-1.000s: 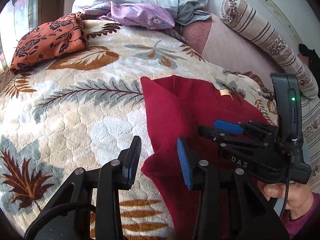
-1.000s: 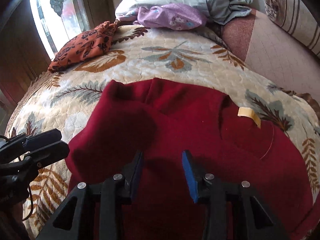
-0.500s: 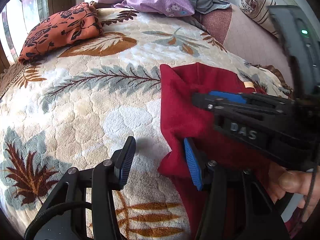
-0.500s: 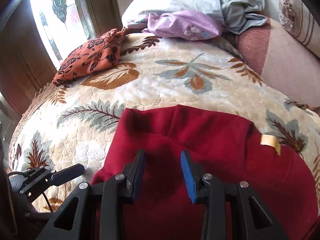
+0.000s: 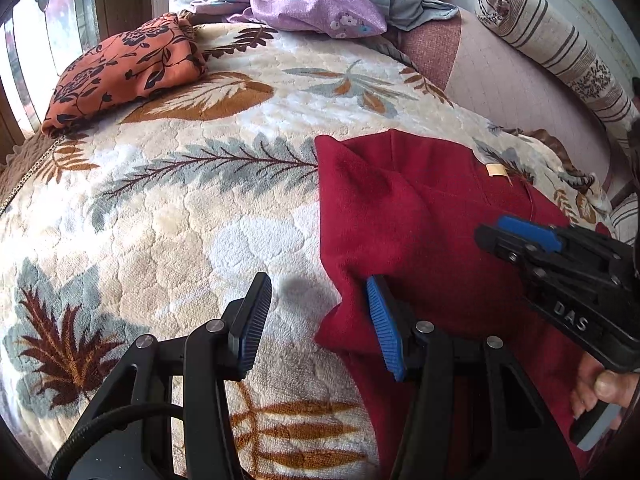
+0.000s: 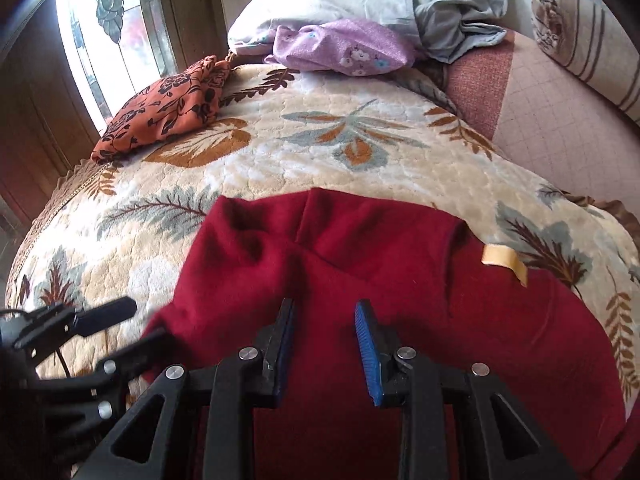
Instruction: Fold small clothes
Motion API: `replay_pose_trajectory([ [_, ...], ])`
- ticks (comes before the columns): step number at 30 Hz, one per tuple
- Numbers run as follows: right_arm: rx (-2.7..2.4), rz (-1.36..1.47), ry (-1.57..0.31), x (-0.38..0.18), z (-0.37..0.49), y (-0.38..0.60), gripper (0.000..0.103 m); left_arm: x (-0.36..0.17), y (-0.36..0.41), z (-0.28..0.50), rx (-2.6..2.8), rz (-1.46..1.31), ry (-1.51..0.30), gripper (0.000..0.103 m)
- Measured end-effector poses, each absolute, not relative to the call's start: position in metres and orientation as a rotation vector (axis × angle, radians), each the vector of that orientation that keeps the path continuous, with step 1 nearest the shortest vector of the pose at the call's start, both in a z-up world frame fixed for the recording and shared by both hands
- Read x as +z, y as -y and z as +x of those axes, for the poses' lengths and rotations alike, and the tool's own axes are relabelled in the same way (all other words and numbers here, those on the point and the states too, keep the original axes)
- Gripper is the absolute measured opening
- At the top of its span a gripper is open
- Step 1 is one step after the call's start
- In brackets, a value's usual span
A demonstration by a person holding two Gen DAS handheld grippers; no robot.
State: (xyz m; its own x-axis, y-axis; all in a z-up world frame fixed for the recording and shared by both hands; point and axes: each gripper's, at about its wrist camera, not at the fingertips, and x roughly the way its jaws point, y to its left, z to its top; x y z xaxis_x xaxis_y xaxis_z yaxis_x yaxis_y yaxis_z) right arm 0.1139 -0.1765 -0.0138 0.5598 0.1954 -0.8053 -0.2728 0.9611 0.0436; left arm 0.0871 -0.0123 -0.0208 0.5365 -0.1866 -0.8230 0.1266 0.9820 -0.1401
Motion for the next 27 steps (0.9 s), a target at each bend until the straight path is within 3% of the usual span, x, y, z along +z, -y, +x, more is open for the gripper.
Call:
replay_pose_trajectory([
  [5,0.171,-0.032,-0.957,-0.02,0.078,0.231,0.029,-0.017,0.016,0.083,-0.182,-0.053,-0.985,0.05],
  [8,0.077,0.043,-1.006,-0.037,0.072,0.266,0.04,-0.01,0.021,0.078,-0.195,-0.056,-0.984,0.05],
  [13,0.058,0.069,-1.005,-0.034,0.053,0.287,0.04,0.003,0.03,0.067,-0.262,-0.097,-0.956,0.051],
  [16,0.018,0.088,-0.982,-0.031,0.042,0.3,0.048,0.004,0.044,0.066,-0.303,-0.096,-0.963,0.051],
  [19,-0.006,0.105,-1.023,-0.044,0.042,0.314,0.049,-0.003,0.063,0.067,-0.328,-0.066,-0.978,0.051],
  [25,0.008,0.144,-0.975,-0.018,0.027,0.345,0.049,-0.027,0.089,0.068,-0.325,0.031,-1.016,0.051],
  [27,-0.07,0.132,-0.949,-0.007,0.022,0.372,0.054,-0.028,0.093,0.066,-0.32,0.066,-1.0,0.051],
])
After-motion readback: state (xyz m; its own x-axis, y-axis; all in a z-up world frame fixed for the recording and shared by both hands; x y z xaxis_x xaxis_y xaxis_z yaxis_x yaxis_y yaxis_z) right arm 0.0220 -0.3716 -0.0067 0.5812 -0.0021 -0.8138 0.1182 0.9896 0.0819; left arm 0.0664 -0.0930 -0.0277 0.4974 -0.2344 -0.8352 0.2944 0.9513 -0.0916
